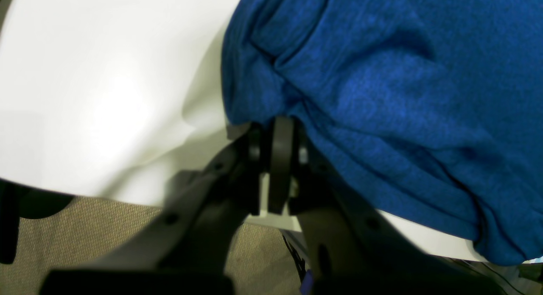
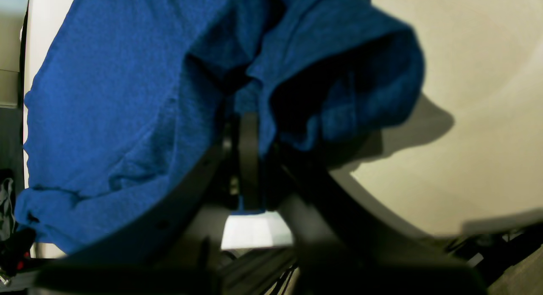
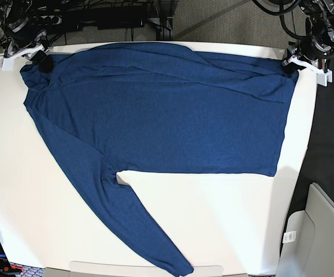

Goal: Fold the T-shirt properly
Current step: 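Lower the shirt onto the table and open both grippers, then move both grippers down along the shirt's sides toward the hem, then grasp the shirt's side edges near the hem with both grippers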

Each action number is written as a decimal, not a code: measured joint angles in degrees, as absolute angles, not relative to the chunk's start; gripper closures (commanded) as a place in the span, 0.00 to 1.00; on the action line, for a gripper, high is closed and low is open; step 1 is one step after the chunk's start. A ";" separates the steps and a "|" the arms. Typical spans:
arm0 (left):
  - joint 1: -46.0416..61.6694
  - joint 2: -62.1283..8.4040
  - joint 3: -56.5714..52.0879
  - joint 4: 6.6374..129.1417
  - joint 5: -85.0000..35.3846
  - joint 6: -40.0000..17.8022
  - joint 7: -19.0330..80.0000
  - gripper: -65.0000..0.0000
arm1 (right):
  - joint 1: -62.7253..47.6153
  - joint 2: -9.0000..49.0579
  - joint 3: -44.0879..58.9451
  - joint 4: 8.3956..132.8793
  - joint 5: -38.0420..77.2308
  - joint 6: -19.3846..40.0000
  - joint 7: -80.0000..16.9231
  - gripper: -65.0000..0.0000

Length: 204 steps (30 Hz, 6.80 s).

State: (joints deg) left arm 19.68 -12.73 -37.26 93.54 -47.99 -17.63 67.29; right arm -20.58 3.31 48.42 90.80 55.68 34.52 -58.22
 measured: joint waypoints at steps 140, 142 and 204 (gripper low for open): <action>-9.19 -16.19 -4.05 80.09 -31.62 -16.51 40.27 1.00 | 29.63 15.20 21.89 69.78 9.28 39.88 -52.88 0.44; -8.38 -15.90 -4.64 82.94 -31.86 -16.75 41.80 1.00 | 31.16 14.87 21.76 67.79 6.76 39.90 -53.06 0.44; 6.83 -15.62 -14.13 104.01 -32.08 -16.73 46.48 1.00 | 8.99 9.32 22.98 96.20 15.11 40.16 -60.84 1.00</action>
State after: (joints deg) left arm 6.83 -15.62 -14.13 104.01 -32.08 -16.73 46.48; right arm 8.99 9.32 22.98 96.20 15.11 40.16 -60.84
